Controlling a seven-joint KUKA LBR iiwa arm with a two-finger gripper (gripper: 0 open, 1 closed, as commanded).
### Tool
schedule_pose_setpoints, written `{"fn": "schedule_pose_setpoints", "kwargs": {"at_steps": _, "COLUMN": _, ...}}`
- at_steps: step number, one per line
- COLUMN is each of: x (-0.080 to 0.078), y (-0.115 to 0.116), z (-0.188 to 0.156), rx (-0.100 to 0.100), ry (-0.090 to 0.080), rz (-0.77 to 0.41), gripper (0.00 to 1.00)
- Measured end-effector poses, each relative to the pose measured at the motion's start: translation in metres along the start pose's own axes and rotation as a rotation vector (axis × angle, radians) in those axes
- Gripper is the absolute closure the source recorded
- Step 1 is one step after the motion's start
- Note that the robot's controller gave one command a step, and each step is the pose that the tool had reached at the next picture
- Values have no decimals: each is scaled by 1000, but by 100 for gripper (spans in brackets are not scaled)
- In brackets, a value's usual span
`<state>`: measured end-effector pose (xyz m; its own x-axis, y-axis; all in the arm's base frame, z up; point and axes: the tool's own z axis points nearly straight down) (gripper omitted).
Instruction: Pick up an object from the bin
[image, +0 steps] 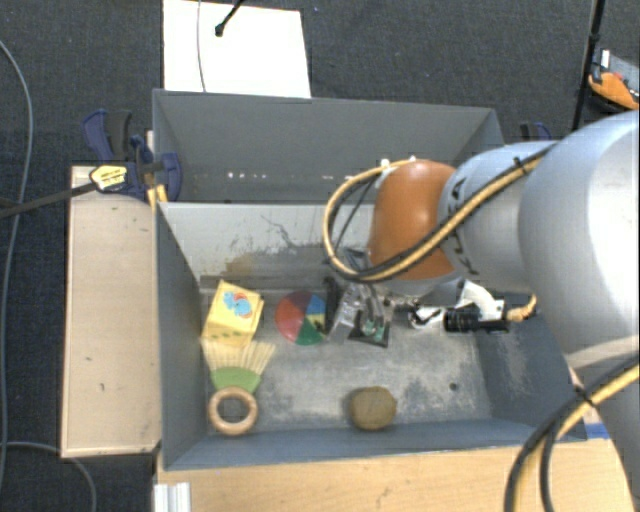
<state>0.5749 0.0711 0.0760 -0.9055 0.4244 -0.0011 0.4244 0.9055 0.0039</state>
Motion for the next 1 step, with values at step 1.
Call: {"fn": "schedule_pose_setpoints", "kwargs": {"at_steps": 1, "x": 9, "y": 3, "z": -52, "rx": 2, "ry": 2, "rz": -21, "gripper": 100}}
